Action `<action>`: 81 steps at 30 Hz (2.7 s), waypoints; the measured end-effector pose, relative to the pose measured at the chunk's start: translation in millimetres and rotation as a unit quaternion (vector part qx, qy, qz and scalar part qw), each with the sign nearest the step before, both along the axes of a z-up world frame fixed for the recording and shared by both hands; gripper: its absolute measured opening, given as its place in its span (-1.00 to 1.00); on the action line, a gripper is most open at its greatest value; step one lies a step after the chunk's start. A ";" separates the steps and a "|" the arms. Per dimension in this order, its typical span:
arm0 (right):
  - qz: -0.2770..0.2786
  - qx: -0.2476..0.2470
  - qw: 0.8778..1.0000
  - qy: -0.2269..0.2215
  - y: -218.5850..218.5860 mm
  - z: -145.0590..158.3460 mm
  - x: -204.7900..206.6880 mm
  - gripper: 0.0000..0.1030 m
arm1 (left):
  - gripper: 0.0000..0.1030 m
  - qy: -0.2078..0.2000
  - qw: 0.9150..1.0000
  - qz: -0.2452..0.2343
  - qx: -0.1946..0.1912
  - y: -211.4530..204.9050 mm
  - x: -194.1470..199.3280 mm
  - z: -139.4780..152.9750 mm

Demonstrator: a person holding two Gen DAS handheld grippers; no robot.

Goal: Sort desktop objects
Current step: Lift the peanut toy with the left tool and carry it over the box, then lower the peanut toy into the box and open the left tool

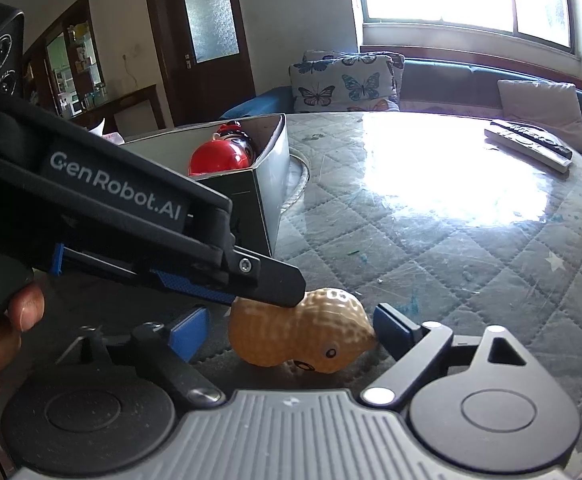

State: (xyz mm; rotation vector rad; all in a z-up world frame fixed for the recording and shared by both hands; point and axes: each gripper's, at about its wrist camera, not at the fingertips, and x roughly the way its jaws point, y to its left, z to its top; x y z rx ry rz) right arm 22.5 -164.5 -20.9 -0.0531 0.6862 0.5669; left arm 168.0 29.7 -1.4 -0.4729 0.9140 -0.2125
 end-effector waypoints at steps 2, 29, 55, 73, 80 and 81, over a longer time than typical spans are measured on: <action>-0.002 -0.005 1.000 -0.004 -0.3 0.7 -1.5 0.57 | -0.28 -0.002 1.000 0.000 0.004 -0.3 -3.1 0.7; 0.129 -0.018 0.987 -0.096 78.8 62.0 -15.9 0.37 | -0.32 -0.083 0.991 0.104 -0.021 87.3 -58.3 61.8; 0.175 -0.024 0.982 -0.065 165.3 25.2 43.3 0.36 | -0.34 -0.046 0.986 0.161 -0.022 166.2 -11.8 39.2; 0.168 -0.012 0.984 -0.061 161.6 24.1 41.8 0.48 | -0.34 -0.044 0.985 0.167 -0.011 163.9 -17.6 37.7; 0.170 -0.007 0.983 -0.065 157.6 28.5 33.2 0.50 | -0.34 -0.050 0.984 0.169 0.002 160.8 -25.8 41.5; 0.169 -0.005 0.984 -0.065 156.6 29.2 32.2 0.53 | -0.34 -0.052 0.984 0.169 0.004 160.1 -27.8 42.8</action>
